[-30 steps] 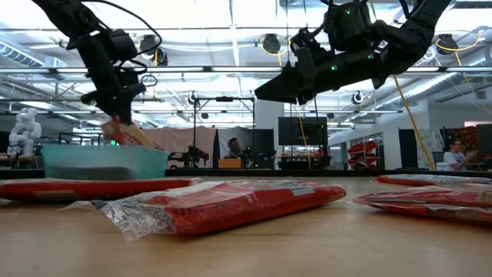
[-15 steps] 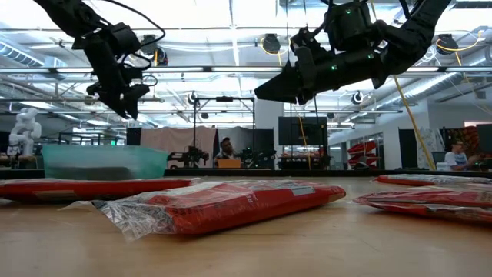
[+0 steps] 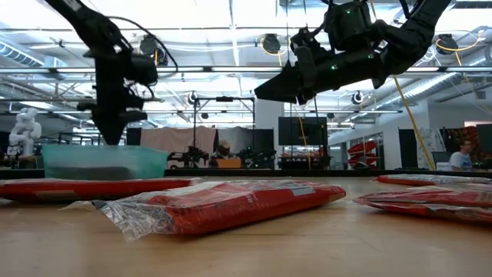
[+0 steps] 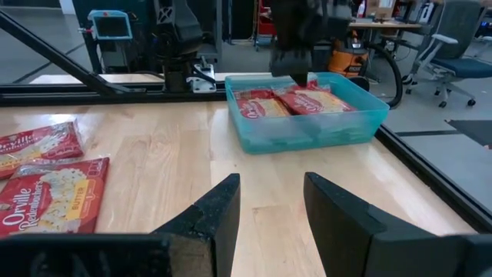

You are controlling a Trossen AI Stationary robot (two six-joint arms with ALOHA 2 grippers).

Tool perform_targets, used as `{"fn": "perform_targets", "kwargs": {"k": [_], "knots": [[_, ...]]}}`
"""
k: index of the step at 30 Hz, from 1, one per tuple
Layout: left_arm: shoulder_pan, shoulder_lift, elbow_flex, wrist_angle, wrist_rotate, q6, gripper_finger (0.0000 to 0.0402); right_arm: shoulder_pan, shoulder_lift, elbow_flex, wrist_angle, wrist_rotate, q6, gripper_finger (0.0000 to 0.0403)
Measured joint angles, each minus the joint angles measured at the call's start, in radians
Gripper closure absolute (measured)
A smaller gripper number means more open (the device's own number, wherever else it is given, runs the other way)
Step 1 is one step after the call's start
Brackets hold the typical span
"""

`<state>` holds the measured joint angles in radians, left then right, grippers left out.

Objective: Sort popcorn bags into baskets
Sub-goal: Put the popcorn bag into the blue bin

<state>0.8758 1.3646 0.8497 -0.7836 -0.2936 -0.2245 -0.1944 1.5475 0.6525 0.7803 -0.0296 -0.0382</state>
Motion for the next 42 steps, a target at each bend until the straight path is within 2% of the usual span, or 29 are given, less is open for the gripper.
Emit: {"fn": "perform_targets", "kwargs": {"k": [6,11,17,27,31,36,39,42], "knots": [[0.017,0.141,0.0,0.047,-0.008,0.015,0.0368,0.0,0.0,0.0,-0.01,0.0,-0.004,0.0264],[0.027,0.211,0.0,0.159,-0.112,0.029,0.0393,0.0,0.0,0.0,-0.011,0.002,-0.016,0.0264],[0.027,0.217,0.0,0.241,-0.131,0.058,0.0386,0.0,0.0,0.0,-0.014,0.002,-0.034,0.0264],[0.0,0.136,0.0,0.227,-0.134,0.079,0.0376,-0.002,0.0,0.0,-0.015,0.002,-0.027,0.0264],[-0.067,0.056,0.0,0.251,-0.099,0.158,0.0388,0.004,0.0,0.0,-0.044,-0.002,0.033,0.0264],[-0.179,-0.046,0.0,0.298,0.025,0.198,0.0397,0.026,0.0,0.0,-0.11,-0.076,0.136,0.0264],[-0.275,-0.083,0.0,0.329,0.078,0.196,0.0388,0.052,0.0,0.0,-0.158,-0.103,0.22,0.0264],[-0.394,-0.09,0.0,0.353,0.084,0.185,0.0382,0.093,0.0,0.0,-0.228,-0.103,0.305,0.0264]]}}
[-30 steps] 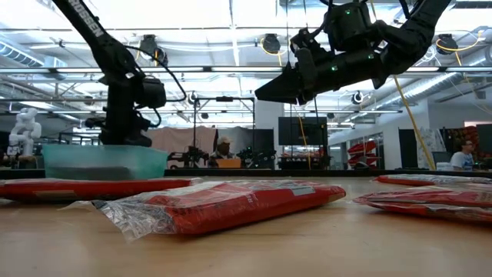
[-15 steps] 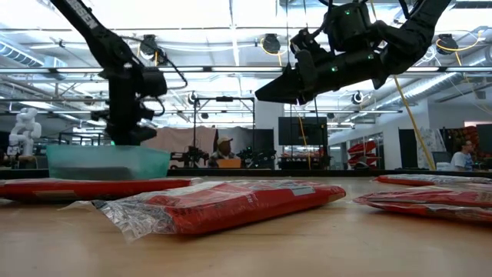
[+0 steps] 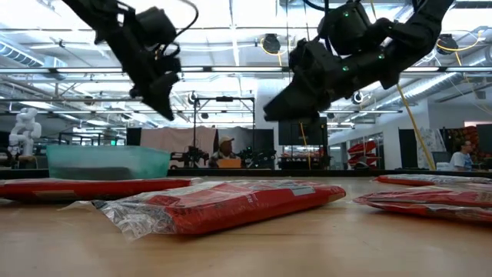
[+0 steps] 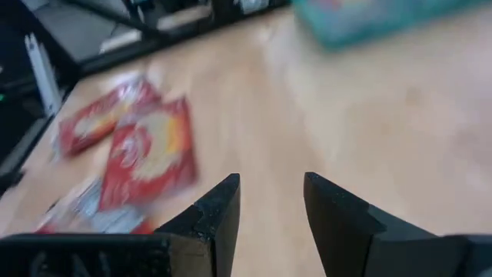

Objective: Sort popcorn bags into baskets
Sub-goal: Put the popcorn bag into the blue bin

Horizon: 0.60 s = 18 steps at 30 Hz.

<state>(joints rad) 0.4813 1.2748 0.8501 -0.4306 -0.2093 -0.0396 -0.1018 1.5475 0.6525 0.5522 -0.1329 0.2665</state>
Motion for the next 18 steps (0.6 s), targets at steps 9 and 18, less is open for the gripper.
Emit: {"fn": "perform_targets", "kwargs": {"k": [9,18], "knots": [[-0.338,0.0,-0.082,0.165,-0.001,-0.046,0.0395,0.178,-0.002,0.0,-0.24,0.006,0.208,0.0264],[-0.518,0.0,-0.234,0.485,-0.035,-0.07,0.039,0.274,-0.177,0.0,-0.702,0.264,0.299,0.0264]]}}
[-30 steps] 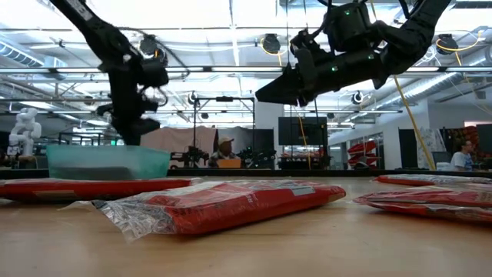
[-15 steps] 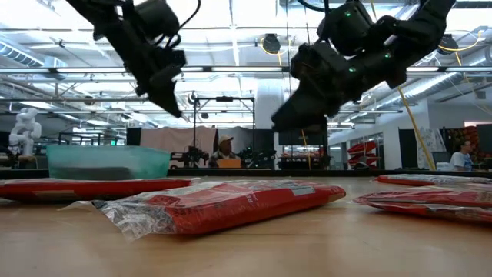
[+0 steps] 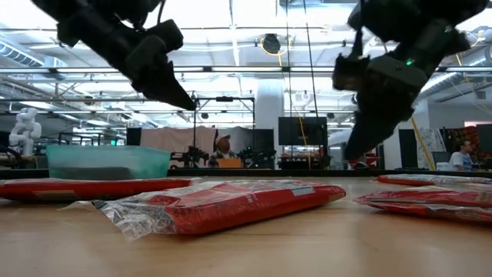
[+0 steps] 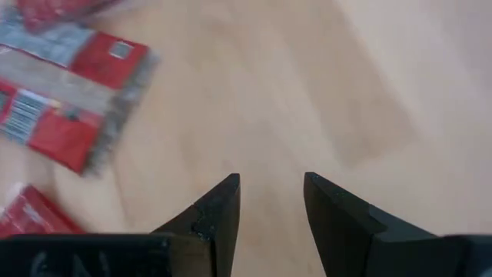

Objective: Sort popcorn bags into baskets
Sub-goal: Put the popcorn bag into the blue bin

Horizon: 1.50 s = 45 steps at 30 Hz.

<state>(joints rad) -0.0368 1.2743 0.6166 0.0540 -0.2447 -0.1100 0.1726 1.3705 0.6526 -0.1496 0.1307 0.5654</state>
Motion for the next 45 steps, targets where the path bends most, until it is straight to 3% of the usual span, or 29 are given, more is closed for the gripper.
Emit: {"fn": "perform_targets", "kwargs": {"k": [7,14,21,28,33,41,45], "knots": [[-0.052,0.01,-0.138,0.298,-0.002,0.029,0.0391,0.039,-0.186,0.0,-0.361,0.09,-0.049,0.0259],[-0.053,0.01,-0.188,0.37,-0.045,-0.016,0.0377,0.153,-0.225,0.0,-0.591,0.203,0.004,0.0229],[-0.051,0.01,-0.189,0.37,-0.046,0.006,0.0376,0.191,-0.21,-0.053,-0.597,0.209,0.049,0.0193],[-0.034,0.01,-0.189,0.37,-0.047,0.006,0.0376,0.183,-0.21,-0.17,-0.524,0.181,0.051,0.0192],[-0.018,0.01,-0.189,0.37,-0.047,0.006,0.0376,0.177,-0.214,-0.251,-0.415,0.195,0.049,0.0235],[-0.007,0.011,-0.189,0.427,-0.047,0.031,0.0376,0.173,-0.213,-0.3,-0.168,0.21,0.061,0.0389],[-0.007,0.011,-0.189,0.512,-0.047,0.075,0.0376,0.156,-0.211,-0.304,0.01,0.216,-0.007,0.0392]]}}
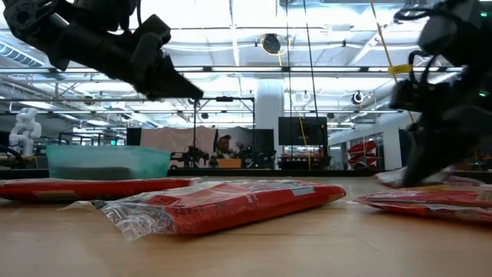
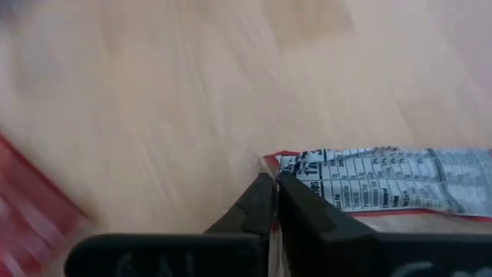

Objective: Sort popcorn bags into baskets
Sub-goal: Put the popcorn bag into the blue bin

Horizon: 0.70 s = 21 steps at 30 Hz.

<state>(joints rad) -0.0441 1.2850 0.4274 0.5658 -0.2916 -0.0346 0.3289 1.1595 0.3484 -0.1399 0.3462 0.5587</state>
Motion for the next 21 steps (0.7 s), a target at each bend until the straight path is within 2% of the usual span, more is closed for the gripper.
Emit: {"fn": "perform_targets", "kwargs": {"k": [5,8,11,17,21], "knots": [[-0.004,0.0,0.0,0.071,0.002,0.072,0.0373,-0.066,-0.003,0.0,0.229,0.009,-0.078,0.0401],[-0.01,0.009,0.0,0.096,0.002,0.109,0.0353,-0.104,-0.003,0.001,0.367,0.011,-0.142,0.0402],[-0.017,0.041,0.0,0.16,0.003,0.143,0.0309,-0.143,-0.004,0.001,0.492,-0.023,-0.204,0.0402],[-0.018,0.164,0.073,0.215,0.003,0.214,0.0194,-0.235,-0.005,0.001,0.693,-0.229,-0.3,0.0403],[-0.005,0.278,0.164,0.213,0.006,0.236,0.0141,-0.297,-0.005,0.002,0.756,-0.359,-0.318,0.0403]]}}
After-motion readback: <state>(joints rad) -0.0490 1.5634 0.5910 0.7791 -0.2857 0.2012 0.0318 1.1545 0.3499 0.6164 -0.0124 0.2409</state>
